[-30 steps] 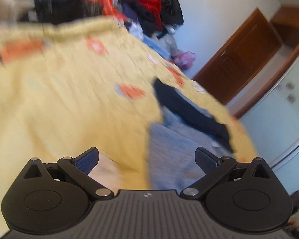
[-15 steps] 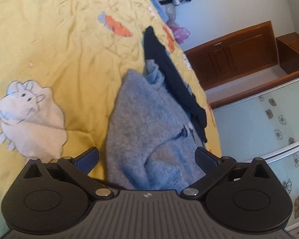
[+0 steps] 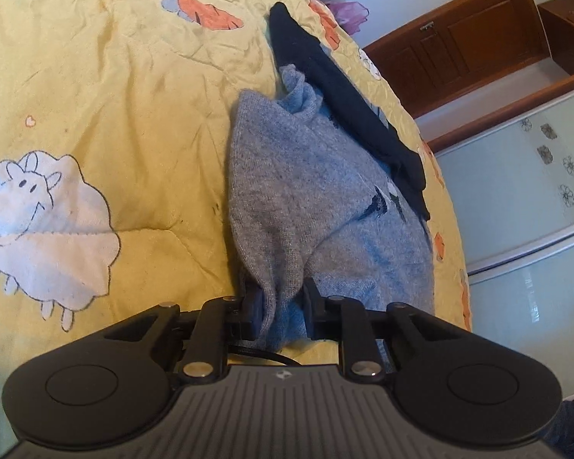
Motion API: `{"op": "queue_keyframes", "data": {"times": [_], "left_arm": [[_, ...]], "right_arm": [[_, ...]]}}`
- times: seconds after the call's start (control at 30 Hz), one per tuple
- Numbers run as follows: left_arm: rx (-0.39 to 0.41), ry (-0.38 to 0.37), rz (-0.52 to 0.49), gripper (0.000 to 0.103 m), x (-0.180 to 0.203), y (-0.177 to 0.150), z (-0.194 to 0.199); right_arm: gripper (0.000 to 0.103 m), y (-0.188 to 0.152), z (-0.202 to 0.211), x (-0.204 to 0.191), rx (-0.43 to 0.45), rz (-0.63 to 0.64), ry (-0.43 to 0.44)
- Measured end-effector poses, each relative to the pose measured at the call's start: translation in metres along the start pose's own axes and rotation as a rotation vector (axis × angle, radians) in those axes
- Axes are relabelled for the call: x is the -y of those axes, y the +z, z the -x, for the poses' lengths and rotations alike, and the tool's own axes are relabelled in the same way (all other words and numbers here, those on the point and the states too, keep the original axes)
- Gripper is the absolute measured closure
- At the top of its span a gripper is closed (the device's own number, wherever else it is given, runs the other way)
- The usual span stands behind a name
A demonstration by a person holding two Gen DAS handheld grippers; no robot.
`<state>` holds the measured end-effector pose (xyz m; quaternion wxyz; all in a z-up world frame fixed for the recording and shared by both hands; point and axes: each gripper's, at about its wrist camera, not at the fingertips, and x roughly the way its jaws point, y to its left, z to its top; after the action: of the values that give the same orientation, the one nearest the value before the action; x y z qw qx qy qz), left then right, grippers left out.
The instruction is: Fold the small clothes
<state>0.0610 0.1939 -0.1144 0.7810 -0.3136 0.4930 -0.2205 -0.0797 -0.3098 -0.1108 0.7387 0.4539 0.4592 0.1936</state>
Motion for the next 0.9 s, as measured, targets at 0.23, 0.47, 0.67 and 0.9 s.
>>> {"op": "queue_keyframes", "data": {"times": [0.23,0.47,0.67,0.9], "left_arm": [[0.019,0.021,-0.218,0.093,0.044,0.005,0.022],[0.039,-0.098,-0.435,0.094,0.093,-0.018,0.102],[-0.102,-0.059,-0.335,0.094,0.043,-0.064,0.091],[0.000,-0.003,-0.214,0.090,0.020,-0.044,0.103]], "right_arm": [[0.089,0.000,-0.011,-0.011,-0.037,0.067,-0.142],[0.090,0.031,0.087,-0.049,0.023,0.222,-0.070],[0.088,0.035,0.128,-0.010,-0.032,0.171,-0.134],[0.032,0.017,0.100,0.042,0.011,-0.032,-0.077]]}}
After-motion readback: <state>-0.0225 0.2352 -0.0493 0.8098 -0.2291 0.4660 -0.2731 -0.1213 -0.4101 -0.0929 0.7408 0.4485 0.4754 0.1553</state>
